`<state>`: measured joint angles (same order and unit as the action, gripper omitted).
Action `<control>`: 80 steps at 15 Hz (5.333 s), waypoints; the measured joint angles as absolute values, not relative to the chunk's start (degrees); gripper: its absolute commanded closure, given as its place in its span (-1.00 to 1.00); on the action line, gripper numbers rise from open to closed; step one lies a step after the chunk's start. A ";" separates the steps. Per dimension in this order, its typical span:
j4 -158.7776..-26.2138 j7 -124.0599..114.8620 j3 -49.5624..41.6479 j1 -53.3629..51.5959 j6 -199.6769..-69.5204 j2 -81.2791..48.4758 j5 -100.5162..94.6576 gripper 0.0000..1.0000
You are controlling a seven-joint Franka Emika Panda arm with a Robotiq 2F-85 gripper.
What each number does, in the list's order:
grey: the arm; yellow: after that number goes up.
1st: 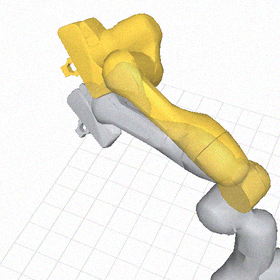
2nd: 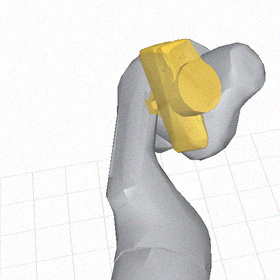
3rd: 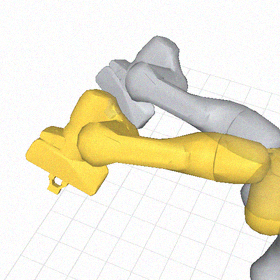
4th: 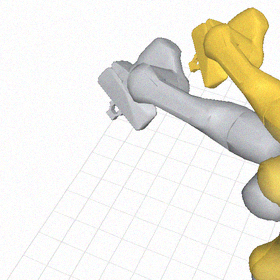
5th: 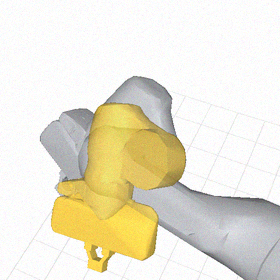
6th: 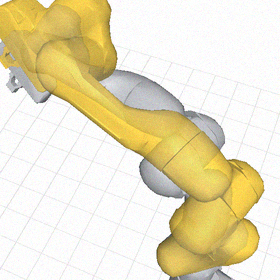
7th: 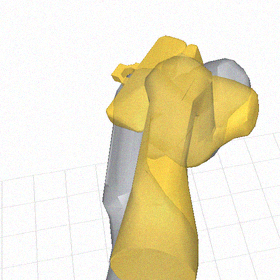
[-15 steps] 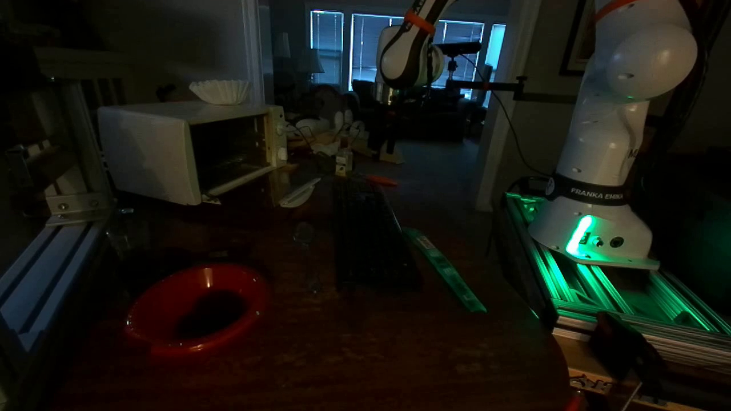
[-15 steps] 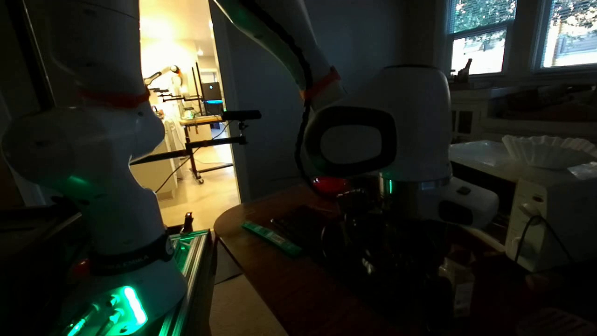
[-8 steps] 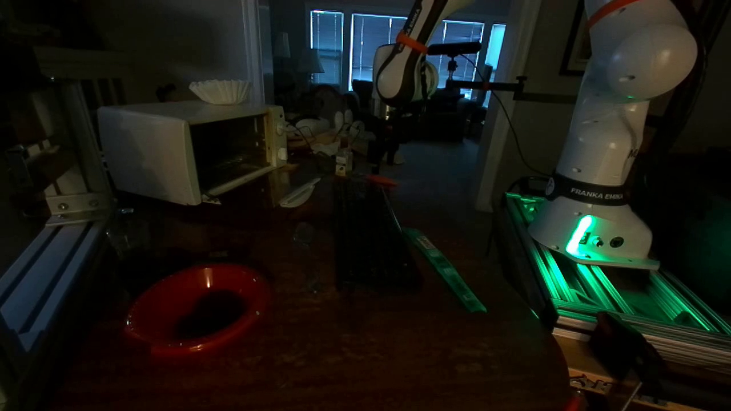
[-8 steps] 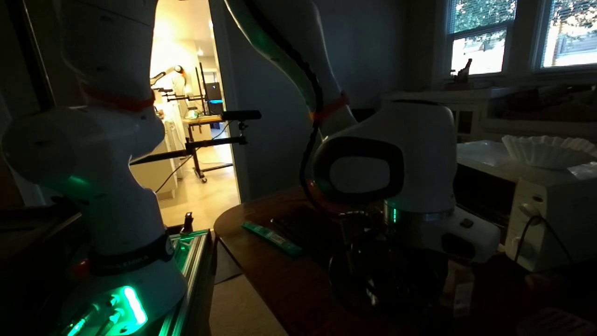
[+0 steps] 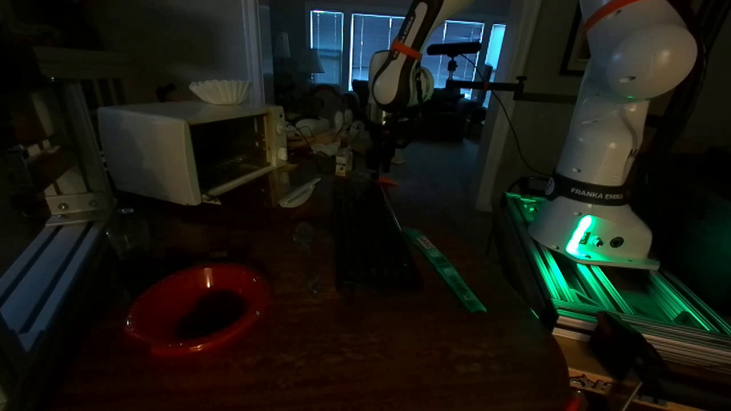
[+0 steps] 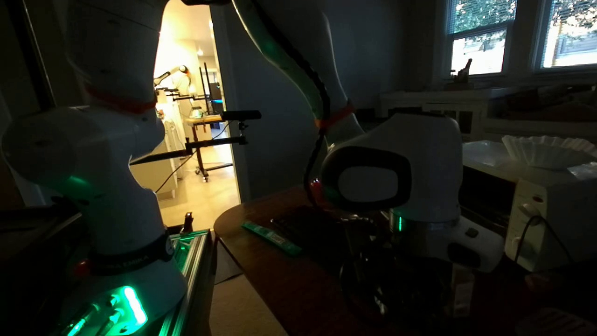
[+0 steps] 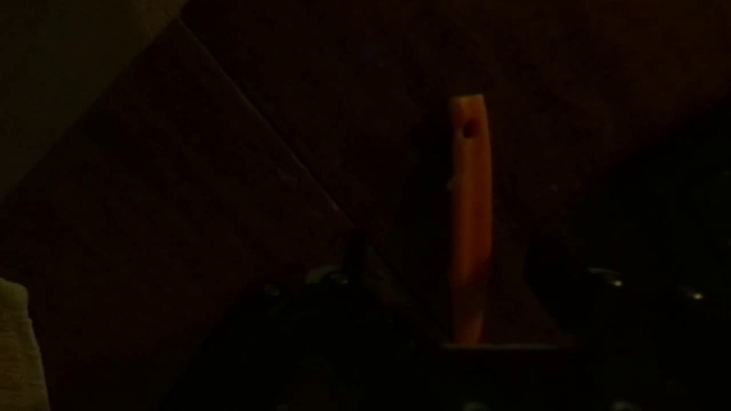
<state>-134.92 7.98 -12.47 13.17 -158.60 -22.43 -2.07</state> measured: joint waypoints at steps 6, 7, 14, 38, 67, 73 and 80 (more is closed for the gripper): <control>-134.67 7.98 -12.45 13.17 -158.60 -22.92 -2.07 -0.24; -134.66 7.98 -12.43 13.17 -158.60 -22.93 -2.07 -0.18; -134.63 7.98 -12.34 13.17 -158.60 -22.96 -2.07 0.10; -134.22 12.30 -8.96 16.33 -158.59 -23.20 -1.56 0.90; -136.05 28.60 -12.46 23.19 -133.50 -4.68 10.35 0.90; -134.00 29.62 -15.28 23.21 -121.77 -4.38 11.63 0.90; -127.20 29.84 -17.90 23.81 -112.42 -9.20 12.71 0.90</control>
